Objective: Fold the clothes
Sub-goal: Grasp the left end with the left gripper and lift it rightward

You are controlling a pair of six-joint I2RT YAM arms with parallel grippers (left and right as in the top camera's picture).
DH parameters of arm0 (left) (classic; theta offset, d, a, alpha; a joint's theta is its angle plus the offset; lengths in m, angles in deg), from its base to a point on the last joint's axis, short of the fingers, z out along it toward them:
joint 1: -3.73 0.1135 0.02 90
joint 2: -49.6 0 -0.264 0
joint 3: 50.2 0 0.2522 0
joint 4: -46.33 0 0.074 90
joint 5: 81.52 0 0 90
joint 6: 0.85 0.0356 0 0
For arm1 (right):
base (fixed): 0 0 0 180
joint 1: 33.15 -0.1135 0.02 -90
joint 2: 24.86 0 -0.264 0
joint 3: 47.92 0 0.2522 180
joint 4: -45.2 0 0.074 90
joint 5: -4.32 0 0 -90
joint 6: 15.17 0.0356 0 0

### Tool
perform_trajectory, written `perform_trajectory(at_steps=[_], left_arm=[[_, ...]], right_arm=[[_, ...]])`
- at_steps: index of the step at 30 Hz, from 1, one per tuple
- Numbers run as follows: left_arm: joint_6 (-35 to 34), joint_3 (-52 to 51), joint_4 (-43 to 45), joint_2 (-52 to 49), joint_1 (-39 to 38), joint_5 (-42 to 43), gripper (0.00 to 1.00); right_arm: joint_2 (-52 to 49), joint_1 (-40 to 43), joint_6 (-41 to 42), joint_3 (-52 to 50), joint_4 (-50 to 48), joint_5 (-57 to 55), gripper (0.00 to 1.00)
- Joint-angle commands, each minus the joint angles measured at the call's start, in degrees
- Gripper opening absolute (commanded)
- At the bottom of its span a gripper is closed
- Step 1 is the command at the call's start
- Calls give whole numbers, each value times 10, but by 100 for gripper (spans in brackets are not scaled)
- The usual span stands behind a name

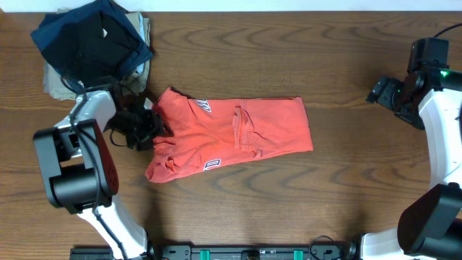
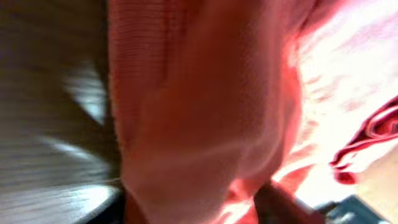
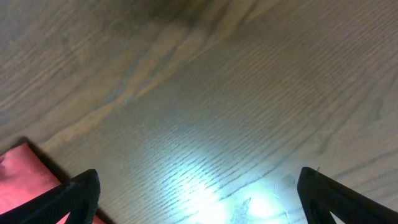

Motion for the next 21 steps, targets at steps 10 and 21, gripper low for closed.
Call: perform_trajectory(at_steps=[10, 21], left_arm=[[-57, -12, -16, -17, -24, -80, 6], [-153, 81, -155, 130, -5, -289, 6]], right_arm=[[-1, 4, -1, 2, 1, -6, 99], [-1, 4, -1, 2, 1, -6, 99]])
